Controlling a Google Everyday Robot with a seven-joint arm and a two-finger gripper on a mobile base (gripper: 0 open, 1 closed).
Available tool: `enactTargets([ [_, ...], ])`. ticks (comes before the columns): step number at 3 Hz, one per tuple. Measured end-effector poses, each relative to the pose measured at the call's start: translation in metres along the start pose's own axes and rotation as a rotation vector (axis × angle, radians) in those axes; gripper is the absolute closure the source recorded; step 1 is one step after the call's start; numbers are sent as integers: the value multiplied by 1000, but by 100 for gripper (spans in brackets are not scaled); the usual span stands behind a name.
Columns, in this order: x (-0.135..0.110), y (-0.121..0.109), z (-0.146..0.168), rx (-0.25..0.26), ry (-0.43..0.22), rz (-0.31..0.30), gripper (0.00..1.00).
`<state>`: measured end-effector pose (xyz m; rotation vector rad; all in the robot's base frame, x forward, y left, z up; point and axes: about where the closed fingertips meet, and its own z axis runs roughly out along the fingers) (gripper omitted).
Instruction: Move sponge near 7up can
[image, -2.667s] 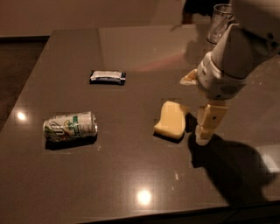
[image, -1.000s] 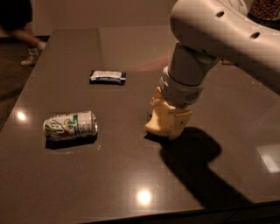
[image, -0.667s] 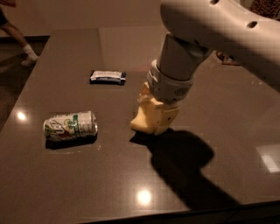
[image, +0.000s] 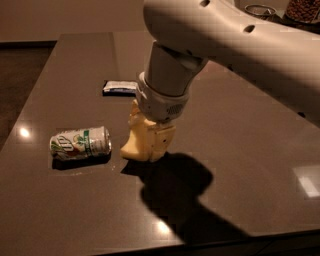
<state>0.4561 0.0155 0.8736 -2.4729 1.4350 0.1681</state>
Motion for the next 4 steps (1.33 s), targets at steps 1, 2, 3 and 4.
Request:
enactTargets([
  [1,-4,1,13,-16,2,-1,43],
  [2,-5,1,12,-13,3,-2,20],
  [3,-5,1,12,-12,4,-3,0],
  [4,-6,1,12,-12,5,-4,0],
])
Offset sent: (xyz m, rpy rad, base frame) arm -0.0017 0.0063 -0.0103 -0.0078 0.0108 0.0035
